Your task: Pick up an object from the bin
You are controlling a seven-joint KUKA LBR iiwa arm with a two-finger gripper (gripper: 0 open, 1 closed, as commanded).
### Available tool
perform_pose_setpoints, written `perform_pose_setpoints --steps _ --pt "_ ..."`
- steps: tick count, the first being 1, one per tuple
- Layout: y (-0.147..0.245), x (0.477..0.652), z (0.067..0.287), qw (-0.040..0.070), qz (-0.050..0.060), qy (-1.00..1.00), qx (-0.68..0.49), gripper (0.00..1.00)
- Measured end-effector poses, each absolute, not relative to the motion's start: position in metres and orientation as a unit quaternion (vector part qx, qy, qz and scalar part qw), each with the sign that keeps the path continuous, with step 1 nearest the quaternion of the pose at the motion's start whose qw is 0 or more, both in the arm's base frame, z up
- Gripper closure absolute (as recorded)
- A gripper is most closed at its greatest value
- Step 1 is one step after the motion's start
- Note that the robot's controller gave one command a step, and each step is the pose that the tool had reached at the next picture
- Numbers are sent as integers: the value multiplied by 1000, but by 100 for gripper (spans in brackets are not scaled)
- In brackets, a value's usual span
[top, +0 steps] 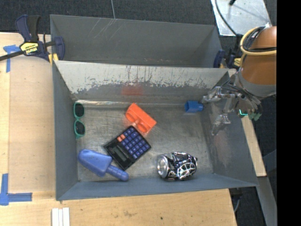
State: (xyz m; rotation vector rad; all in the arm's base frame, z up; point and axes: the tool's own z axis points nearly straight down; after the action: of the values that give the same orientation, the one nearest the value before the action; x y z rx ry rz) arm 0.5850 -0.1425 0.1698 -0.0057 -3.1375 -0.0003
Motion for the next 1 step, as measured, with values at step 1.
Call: perform_pose_setpoints --steps 1 --pt "-142 587 175 -2 1 -1000 0 0"
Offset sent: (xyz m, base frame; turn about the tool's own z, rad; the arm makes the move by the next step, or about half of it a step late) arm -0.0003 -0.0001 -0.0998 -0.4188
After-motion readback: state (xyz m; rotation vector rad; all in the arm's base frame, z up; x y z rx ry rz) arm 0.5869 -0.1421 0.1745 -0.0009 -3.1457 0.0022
